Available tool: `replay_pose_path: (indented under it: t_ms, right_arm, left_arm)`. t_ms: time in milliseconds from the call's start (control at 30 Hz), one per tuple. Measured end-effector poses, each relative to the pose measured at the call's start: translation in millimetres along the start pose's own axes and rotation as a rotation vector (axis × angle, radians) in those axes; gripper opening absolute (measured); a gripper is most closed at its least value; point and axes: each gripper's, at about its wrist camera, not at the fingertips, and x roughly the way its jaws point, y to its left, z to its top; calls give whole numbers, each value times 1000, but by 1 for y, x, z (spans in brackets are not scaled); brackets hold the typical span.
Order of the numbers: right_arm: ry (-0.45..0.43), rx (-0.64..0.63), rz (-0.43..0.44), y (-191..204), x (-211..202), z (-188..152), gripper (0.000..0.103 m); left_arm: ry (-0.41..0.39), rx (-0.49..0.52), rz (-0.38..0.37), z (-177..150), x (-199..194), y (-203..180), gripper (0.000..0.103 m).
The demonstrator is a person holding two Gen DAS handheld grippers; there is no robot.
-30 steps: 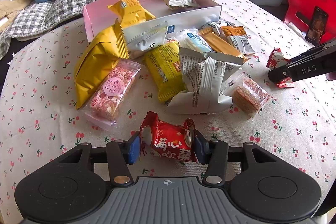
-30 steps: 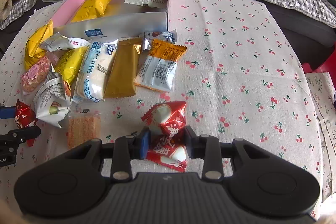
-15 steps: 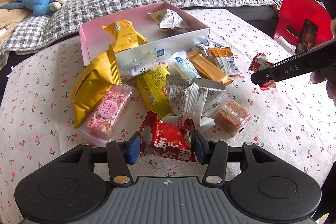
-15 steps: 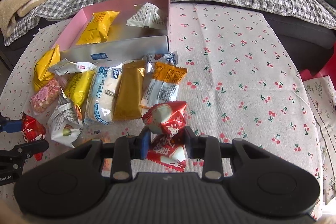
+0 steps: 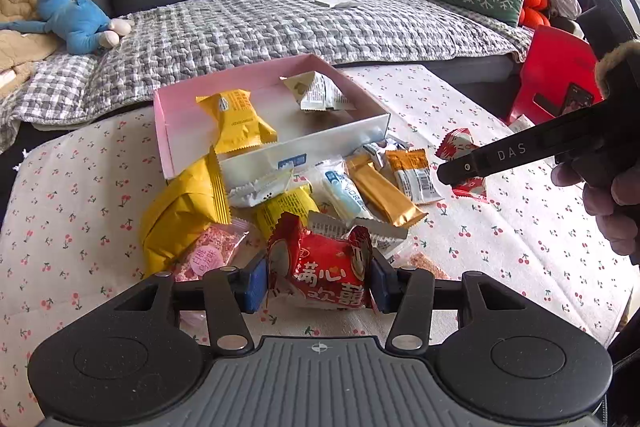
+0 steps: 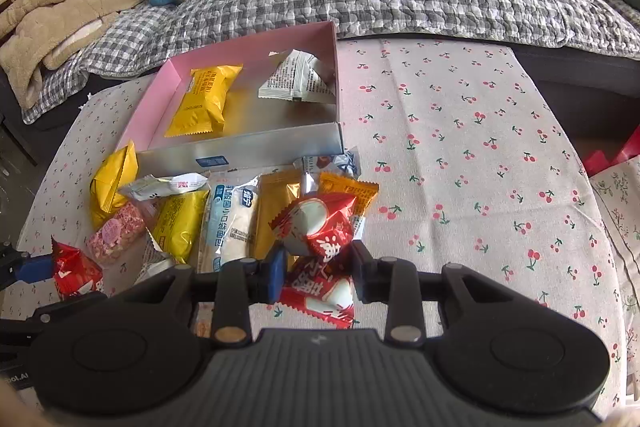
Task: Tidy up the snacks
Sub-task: 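Carry both red candies into the pink box and release them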
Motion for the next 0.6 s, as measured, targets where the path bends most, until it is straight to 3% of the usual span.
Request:
replay_pose_path:
  t_ms: [600]
  right_arm:
    - [-88, 134, 132, -15, 27, 54, 30]
  left_arm:
    - [-63, 7, 83, 66, 30, 9, 48]
